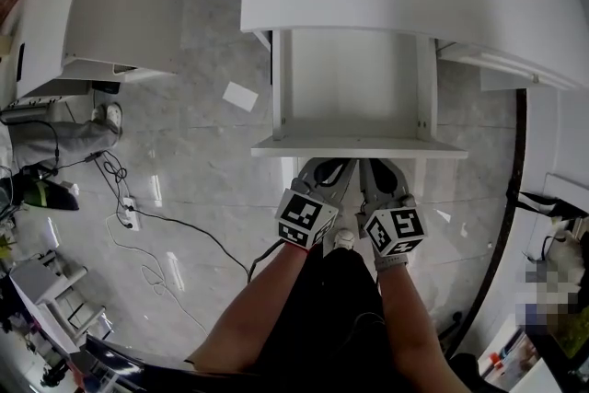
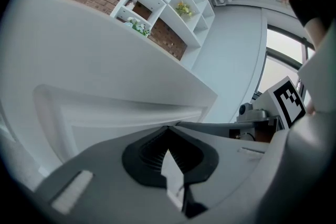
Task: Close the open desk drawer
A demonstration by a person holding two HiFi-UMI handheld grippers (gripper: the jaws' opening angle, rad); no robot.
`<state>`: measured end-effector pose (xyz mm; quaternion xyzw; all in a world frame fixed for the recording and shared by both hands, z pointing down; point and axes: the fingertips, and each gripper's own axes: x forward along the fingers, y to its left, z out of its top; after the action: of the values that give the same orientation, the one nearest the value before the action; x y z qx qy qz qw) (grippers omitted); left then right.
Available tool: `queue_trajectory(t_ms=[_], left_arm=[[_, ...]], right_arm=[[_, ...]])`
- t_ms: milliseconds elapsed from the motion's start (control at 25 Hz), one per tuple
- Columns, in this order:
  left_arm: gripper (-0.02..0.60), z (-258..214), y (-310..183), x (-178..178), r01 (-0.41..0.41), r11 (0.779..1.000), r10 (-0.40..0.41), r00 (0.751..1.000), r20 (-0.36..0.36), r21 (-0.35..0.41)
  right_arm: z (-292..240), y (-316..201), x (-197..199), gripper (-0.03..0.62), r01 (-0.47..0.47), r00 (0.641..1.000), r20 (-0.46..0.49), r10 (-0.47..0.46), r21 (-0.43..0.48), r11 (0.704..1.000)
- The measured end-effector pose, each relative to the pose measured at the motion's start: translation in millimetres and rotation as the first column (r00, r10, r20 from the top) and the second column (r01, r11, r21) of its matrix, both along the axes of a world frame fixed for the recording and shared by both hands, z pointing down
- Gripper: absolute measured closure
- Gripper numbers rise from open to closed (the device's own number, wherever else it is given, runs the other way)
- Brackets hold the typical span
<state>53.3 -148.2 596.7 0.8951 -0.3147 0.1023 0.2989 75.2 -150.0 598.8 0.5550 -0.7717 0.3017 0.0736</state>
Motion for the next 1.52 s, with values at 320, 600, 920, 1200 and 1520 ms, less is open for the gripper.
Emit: queue_trajectory(t_ms=[320,600,920,1200,1520], left_arm=[[0.58,4,-26,-4,0.001,0.999,-0.003,0.999,0.033,0.043],[0.58,6,-36,-1,0.03,0.999,-0.031,0.999,0.025,0.039],[0.58,6,-50,-2,0.074,0.996,-0.075,0.997,0.024,0.049],[0.58,5,-70,-3,0.082,0.995,-0.084,0.996,0.031,0.052],[0.58,5,-89,-1,0.119,0.992,-0.12,0.993,0.016,0.047]], right_arm=[[0,-26,3,0.594,-0.022,1.0,0.001,0.022,0.031,0.999],[-1,-35,5,0.594,-0.011,1.0,0.013,0.011,0.05,0.999],[0,-47,7,0.594,-0.006,1.0,0.031,0.005,0.055,0.998],[-2,-67,9,0.594,0.001,1.0,0.029,-0.003,0.058,0.998],[-1,-86,11,0.594,0.015,0.999,0.039,-0.017,0.062,0.998]])
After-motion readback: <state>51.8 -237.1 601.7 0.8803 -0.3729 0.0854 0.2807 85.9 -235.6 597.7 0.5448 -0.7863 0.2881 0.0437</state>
